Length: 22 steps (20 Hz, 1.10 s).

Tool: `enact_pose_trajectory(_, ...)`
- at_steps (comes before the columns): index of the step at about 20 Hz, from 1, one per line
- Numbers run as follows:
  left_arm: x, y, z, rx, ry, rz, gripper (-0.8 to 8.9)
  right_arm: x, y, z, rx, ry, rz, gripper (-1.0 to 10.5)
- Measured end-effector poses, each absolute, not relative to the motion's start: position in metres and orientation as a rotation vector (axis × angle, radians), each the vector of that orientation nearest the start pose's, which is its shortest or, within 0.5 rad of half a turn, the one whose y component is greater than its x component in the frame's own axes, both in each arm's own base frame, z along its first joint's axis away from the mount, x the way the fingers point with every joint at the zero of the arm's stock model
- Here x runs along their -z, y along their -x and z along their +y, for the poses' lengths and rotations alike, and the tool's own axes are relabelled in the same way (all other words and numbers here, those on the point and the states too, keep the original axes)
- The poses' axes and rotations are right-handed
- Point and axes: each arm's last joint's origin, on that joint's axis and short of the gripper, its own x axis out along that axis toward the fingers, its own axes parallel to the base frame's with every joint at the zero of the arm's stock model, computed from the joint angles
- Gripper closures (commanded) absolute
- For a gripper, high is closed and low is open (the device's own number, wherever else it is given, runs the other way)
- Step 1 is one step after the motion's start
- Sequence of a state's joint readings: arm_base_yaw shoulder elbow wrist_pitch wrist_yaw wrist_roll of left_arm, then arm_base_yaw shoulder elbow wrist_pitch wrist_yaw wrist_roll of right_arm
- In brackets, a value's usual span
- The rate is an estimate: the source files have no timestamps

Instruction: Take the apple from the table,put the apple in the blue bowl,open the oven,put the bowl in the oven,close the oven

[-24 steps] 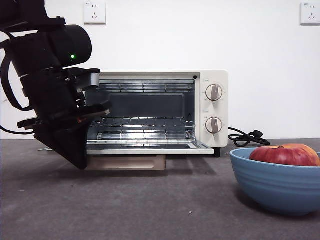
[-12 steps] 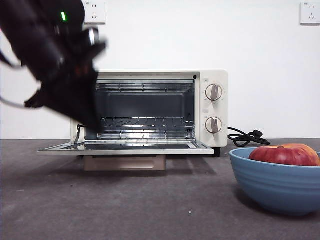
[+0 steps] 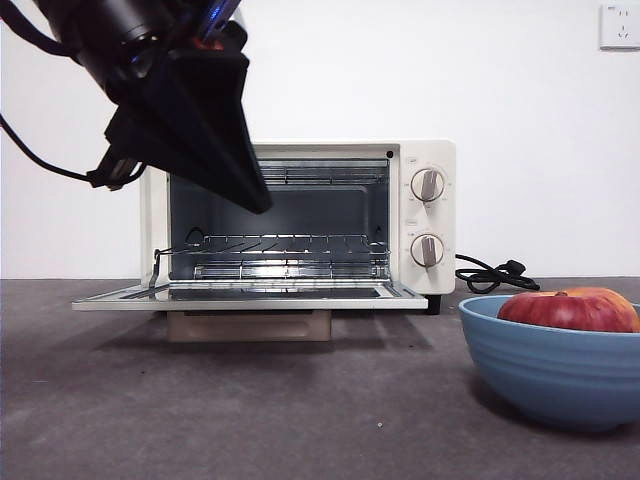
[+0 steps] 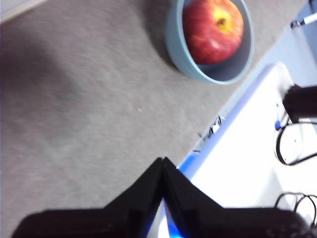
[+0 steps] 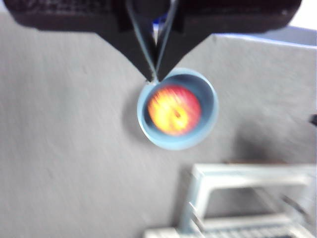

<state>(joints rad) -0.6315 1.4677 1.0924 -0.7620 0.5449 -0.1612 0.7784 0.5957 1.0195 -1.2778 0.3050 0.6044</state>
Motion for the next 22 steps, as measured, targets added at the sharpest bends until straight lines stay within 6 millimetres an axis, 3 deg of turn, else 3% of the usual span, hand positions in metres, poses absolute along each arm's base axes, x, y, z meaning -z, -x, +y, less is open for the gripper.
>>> enact_pose_trajectory(6, -0.253, -0.196, -0.196, 1.027, 0.009, 1.294, 8.19, -0.320, -0.076, 0.064, -0.142, -0.179, 0.964, 9.2)
enact_pose_trajectory(8, -0.261, -0.185, -0.197, 1.063, -0.010, 1.272, 8.19, -0.310, -0.091, 0.075, -0.078, -0.152, 1.027, 7.7)
enact_pose_trajectory(9, -0.266, -0.181, -0.196, 1.081, -0.017, 1.250, 8.19, -0.303, -0.100, 0.078, -0.038, -0.138, 1.062, 7.5)
enact_pose_trajectory(13, -0.295, -0.162, -0.181, 1.128, -0.016, 1.144, 8.19, -0.275, -0.136, 0.078, 0.008, -0.190, 1.186, 7.5)
enact_pose_trajectory(18, -0.329, -0.136, -0.155, 1.157, 0.000, 0.973, 8.20, -0.253, -0.171, 0.057, 0.042, -0.295, 1.226, 7.5)
enact_pose_trajectory(22, -0.339, -0.124, -0.143, 1.155, 0.001, 0.929, 8.19, -0.239, -0.192, 0.064, -0.023, -0.320, 1.279, 7.5)
